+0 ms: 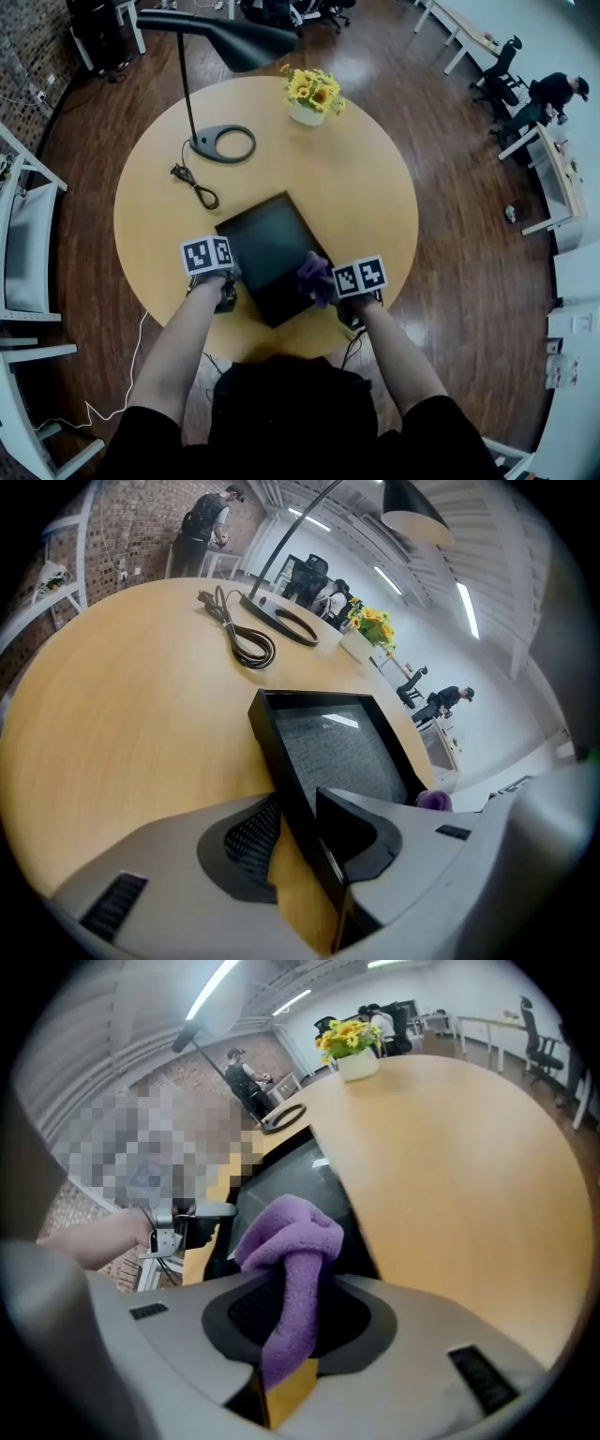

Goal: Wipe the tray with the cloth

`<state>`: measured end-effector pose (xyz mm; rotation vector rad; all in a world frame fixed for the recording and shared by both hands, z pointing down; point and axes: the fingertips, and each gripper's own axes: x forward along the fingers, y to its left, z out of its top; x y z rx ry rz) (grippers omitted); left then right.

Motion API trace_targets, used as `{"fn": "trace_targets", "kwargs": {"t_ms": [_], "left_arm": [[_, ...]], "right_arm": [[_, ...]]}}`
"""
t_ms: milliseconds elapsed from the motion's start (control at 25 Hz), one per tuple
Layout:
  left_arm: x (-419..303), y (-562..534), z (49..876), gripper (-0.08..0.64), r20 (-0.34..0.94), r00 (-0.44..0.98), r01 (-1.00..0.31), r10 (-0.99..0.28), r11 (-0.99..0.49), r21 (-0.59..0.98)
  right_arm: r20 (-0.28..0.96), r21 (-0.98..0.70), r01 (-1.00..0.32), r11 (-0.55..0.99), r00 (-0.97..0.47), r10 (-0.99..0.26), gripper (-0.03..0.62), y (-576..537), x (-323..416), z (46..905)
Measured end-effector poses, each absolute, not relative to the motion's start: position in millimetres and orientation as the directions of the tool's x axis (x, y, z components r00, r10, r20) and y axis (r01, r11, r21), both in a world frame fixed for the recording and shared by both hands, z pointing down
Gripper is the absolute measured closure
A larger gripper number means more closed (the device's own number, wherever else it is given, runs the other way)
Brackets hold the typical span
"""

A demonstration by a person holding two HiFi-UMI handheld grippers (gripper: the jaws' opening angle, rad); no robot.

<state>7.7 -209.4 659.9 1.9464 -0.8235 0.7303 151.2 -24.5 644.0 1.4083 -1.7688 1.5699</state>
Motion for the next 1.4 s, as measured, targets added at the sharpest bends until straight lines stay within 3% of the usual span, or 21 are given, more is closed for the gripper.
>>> {"fn": "trace_targets", "kwargs": {"t_ms": [160,320,600,840,960,1160,1240,1400], "left_arm": [[8,-210,661,0.439,0.751,0.608,-0.775,-0.258,-0.400,0.490],[7,-209,662,0.439,0.752,0.608,-0.775,-0.254,-0.397,0.492],[6,-209,662,0.439,0.757,0.599,-0.782,-0.262,-0.394,0.483],[5,-210,661,0.439,0.757,0.595,-0.789,-0.270,-0.375,0.486],[4,-209,662,0.439,0.758,0.591,-0.793,-0.274,-0.368,0.485],[3,-209,658,0.429,0.764,0.583,-0.793,-0.276,-0.399,0.460],[4,-213,644,0.345,0.758,0.580,-0.773,-0.298,-0.497,0.395],[19,-241,602,0.341,0.718,0.577,-0.660,-0.390,-0.740,0.129]], "right_arm": [[0.814,-0.482,-0.862,-0.158,-0.375,-0.443,0.500,-14,176,640],[0.851,-0.379,-0.920,-0.095,-0.306,-0.427,0.500,-11,177,632],[0.810,-0.338,-0.941,-0.009,-0.287,-0.512,0.500,-31,212,590],[0.856,-0.261,-0.965,0.018,-0.240,-0.458,0.499,-55,220,597],[0.882,-0.245,-0.969,-0.026,-0.211,-0.421,0.499,-38,225,606],[0.812,-0.383,-0.900,-0.207,-0.221,-0.541,0.499,19,215,607],[0.774,-0.447,-0.839,-0.310,-0.189,-0.604,0.497,33,210,608],[0.715,-0.545,-0.680,-0.491,-0.070,-0.696,0.497,39,211,608]]}}
